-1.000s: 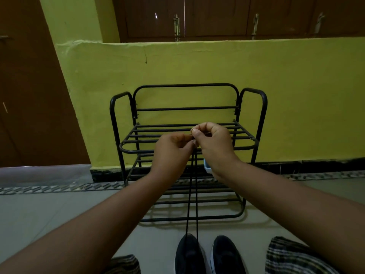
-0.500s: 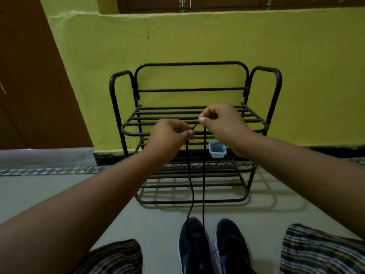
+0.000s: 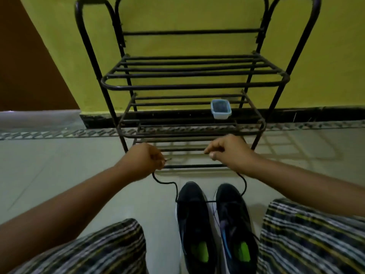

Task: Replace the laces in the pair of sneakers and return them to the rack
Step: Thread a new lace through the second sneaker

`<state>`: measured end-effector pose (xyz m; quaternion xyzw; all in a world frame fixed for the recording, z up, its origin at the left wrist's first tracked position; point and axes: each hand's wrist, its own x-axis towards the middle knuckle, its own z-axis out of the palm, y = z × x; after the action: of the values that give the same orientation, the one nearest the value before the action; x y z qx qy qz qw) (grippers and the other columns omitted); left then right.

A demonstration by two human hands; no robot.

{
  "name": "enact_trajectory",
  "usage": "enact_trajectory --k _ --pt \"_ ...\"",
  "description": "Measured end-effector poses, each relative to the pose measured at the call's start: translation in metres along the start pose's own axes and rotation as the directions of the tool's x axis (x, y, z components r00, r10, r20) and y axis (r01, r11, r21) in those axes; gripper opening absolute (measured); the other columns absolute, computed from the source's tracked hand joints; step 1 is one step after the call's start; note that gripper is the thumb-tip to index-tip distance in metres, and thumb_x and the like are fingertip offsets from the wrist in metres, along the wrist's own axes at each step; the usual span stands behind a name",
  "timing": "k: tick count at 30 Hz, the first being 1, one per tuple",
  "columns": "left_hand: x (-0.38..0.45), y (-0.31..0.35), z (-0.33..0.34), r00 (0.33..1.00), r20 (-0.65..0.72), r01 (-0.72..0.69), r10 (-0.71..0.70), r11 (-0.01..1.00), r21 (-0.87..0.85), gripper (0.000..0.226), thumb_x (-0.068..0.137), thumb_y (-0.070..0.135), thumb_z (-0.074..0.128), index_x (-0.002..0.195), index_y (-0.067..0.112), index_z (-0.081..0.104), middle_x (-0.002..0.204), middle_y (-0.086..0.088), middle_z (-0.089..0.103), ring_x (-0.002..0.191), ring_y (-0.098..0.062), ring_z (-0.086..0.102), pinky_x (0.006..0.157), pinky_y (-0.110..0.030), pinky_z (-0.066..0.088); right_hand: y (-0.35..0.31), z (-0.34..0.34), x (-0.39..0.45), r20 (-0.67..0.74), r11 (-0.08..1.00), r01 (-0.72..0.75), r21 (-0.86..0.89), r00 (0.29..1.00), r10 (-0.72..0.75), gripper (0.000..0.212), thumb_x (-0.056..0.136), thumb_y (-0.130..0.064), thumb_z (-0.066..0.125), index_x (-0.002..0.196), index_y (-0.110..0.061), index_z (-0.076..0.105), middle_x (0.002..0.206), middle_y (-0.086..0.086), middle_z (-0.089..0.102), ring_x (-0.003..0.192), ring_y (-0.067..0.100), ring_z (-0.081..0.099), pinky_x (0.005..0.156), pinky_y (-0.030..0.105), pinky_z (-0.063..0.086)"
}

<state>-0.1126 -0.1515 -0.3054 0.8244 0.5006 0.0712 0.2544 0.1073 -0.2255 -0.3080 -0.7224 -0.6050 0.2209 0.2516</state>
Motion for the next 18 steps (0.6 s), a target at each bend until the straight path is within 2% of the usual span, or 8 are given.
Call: enact_trajectory --k 2,4,7,9,12,14,16,18 --pt "0.004 -0.017 0.033 0.993 0.102 0.061 -0.064 0.998 0.034 0.013 0.089 0.026 0.062 0.091 0.016 0.070 0.083 0.004 0.065 0.084 -0.012 0.062 0.069 -0.020 0.044 0.018 0.029 0.000 0.086 0.998 -0.057 0.000 0.995 0.056 0.017 0.085 -0.007 0.066 0.100 -0.013 0.071 0.091 0.001 0.069 0.089 0.012 0.064 0.085 0.032 0.052" --pt "0.006 -0.029 0.066 0.974 0.164 0.141 -0.155 0.985 0.096 0.030 0.087 0.035 0.064 0.110 0.017 0.065 0.104 -0.002 0.065 0.100 -0.017 0.061 0.081 -0.025 0.047 0.032 0.054 -0.001 0.155 0.994 -0.104 0.030 0.983 0.098 0.012 0.079 -0.005 0.072 0.088 -0.013 0.071 0.074 0.001 0.068 0.079 0.013 0.066 0.081 0.034 0.054" --pt "0.005 -0.035 0.104 0.970 0.133 0.185 -0.203 0.974 0.131 0.056 0.084 0.048 0.064 0.127 0.015 0.053 0.124 -0.006 0.057 0.113 -0.021 0.054 0.092 -0.028 0.043 0.051 0.085 -0.003 0.203 0.984 -0.165 0.068 0.968 0.148 0.013 0.072 -0.004 0.077 0.069 -0.015 0.069 0.060 -0.006 0.063 0.065 0.007 0.063 0.070 0.025 0.054" --pt "0.004 -0.030 0.120 0.964 0.170 0.200 -0.203 0.979 0.034 0.053 0.082 0.050 0.065 0.116 0.011 0.061 0.114 -0.007 0.064 0.105 -0.021 0.059 0.086 -0.028 0.045 0.060 0.104 -0.006 0.223 0.971 -0.219 0.093 0.955 0.194 0.009 0.073 -0.004 0.075 0.069 -0.011 0.071 0.060 -0.008 0.063 0.060 0.002 0.058 0.064 0.020 0.050" --pt "-0.003 -0.022 0.140 0.940 0.270 0.268 -0.209 0.942 -0.202 0.053 0.072 0.052 0.074 0.089 0.002 0.067 0.089 -0.016 0.068 0.083 -0.027 0.065 0.073 -0.038 0.053 0.070 0.131 -0.015 0.199 0.937 -0.299 0.181 0.944 0.263 0.017 0.076 -0.003 0.071 0.064 -0.015 0.068 0.068 0.000 0.068 0.068 0.010 0.062 0.074 0.029 0.053" --pt "-0.007 -0.018 0.150 0.927 0.324 0.268 -0.188 0.937 -0.223 0.052 0.068 0.047 0.078 0.086 -0.001 0.067 0.086 -0.018 0.068 0.079 -0.028 0.066 0.070 -0.042 0.056 0.074 0.142 -0.018 0.176 0.914 -0.347 0.209 0.933 0.314 0.021 0.078 -0.002 0.068 0.062 -0.016 0.066 0.072 0.002 0.069 0.075 0.014 0.065 0.076 0.028 0.052" --pt "-0.008 -0.019 0.157 0.928 0.321 0.277 -0.191 0.929 -0.247 0.037 0.072 0.030 0.077 0.089 -0.002 0.068 0.088 -0.019 0.068 0.081 -0.028 0.066 0.073 -0.042 0.056 0.075 0.148 -0.018 0.164 0.908 -0.366 0.204 0.927 0.337 0.018 0.079 -0.003 0.067 0.065 -0.013 0.069 0.070 0.000 0.067 0.076 0.014 0.064 0.075 0.025 0.051" --pt "-0.009 -0.025 0.162 0.927 0.300 0.327 -0.224 0.875 -0.358 0.019 0.076 0.013 0.069 0.090 0.000 0.070 0.089 -0.017 0.069 0.083 -0.028 0.067 0.076 -0.043 0.056 0.076 0.152 -0.017 0.163 0.917 -0.355 0.181 0.931 0.328 0.012 0.079 -0.004 0.067 0.069 -0.008 0.072 0.064 -0.007 0.063 0.071 0.012 0.062 0.071 0.022 0.048"
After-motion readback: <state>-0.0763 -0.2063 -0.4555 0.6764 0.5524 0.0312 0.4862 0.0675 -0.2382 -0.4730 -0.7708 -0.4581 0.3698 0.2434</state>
